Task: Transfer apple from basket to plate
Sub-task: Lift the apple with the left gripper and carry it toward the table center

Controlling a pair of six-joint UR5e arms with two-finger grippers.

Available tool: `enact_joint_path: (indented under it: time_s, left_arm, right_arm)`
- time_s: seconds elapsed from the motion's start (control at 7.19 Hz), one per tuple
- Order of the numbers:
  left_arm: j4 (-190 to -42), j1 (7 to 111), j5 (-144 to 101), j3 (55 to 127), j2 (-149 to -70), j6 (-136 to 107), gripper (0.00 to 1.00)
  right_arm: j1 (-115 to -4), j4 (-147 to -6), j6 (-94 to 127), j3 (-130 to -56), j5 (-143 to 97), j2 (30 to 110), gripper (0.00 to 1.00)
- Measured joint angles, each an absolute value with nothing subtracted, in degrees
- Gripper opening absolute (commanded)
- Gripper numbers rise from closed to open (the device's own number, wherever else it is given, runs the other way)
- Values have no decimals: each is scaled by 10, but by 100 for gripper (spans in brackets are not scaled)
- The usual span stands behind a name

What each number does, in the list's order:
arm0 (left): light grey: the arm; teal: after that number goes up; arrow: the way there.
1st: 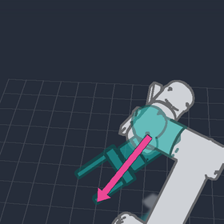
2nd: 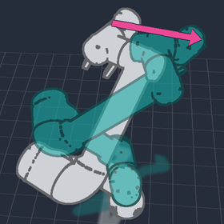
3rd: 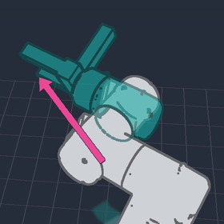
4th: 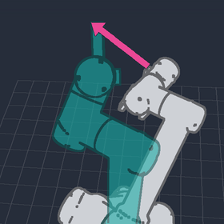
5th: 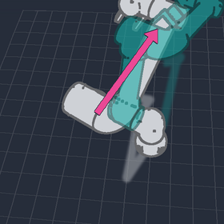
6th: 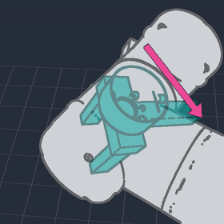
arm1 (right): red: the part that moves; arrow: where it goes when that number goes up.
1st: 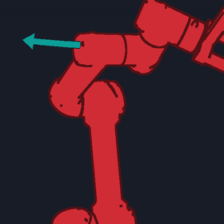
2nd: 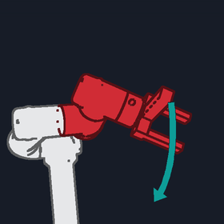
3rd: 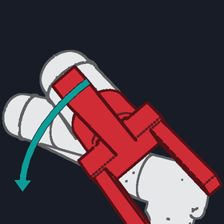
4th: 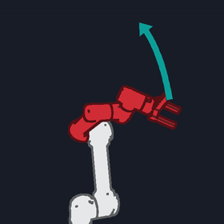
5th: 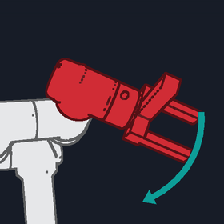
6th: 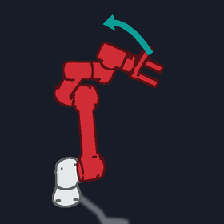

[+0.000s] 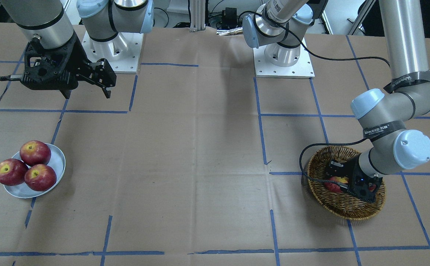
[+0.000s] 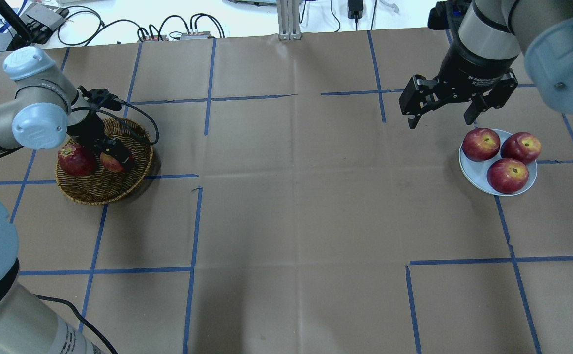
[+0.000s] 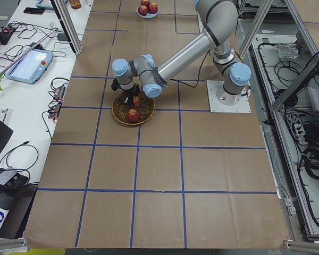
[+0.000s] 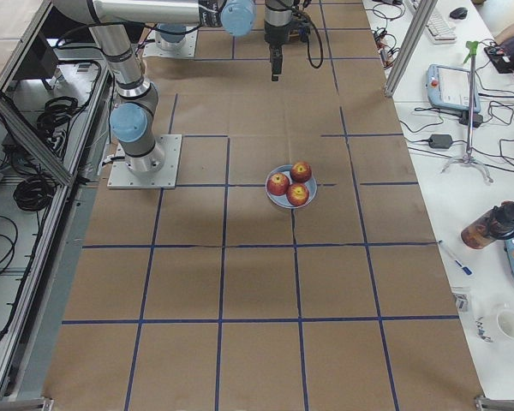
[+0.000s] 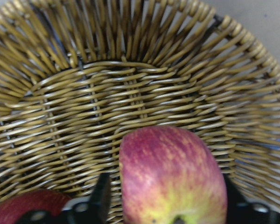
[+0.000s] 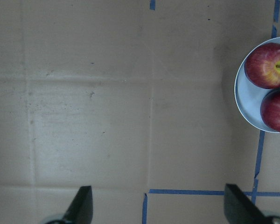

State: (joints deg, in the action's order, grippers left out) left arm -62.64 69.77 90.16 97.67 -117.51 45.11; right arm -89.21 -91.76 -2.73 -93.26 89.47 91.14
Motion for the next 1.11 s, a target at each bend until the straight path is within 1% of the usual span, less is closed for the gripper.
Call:
enact_joint_path:
  time_s: [0.28, 0.56, 0.83, 1.11]
  left_arm:
    - [-635, 720, 900, 968, -1149, 398, 43]
    - [-652, 813, 899, 955, -1111, 246, 43]
    - [-667, 917, 898, 926, -1113, 89, 43]
    - [-667, 1009, 895, 888, -1155, -32, 43]
  right_arm:
    - [-892, -918, -27, -933, 895, 911, 100]
    - [-892, -918, -27, -933, 895, 911, 100]
    - [-892, -918, -27, -933, 895, 911, 100]
    - [-892, -918, -27, -933, 895, 911, 100]
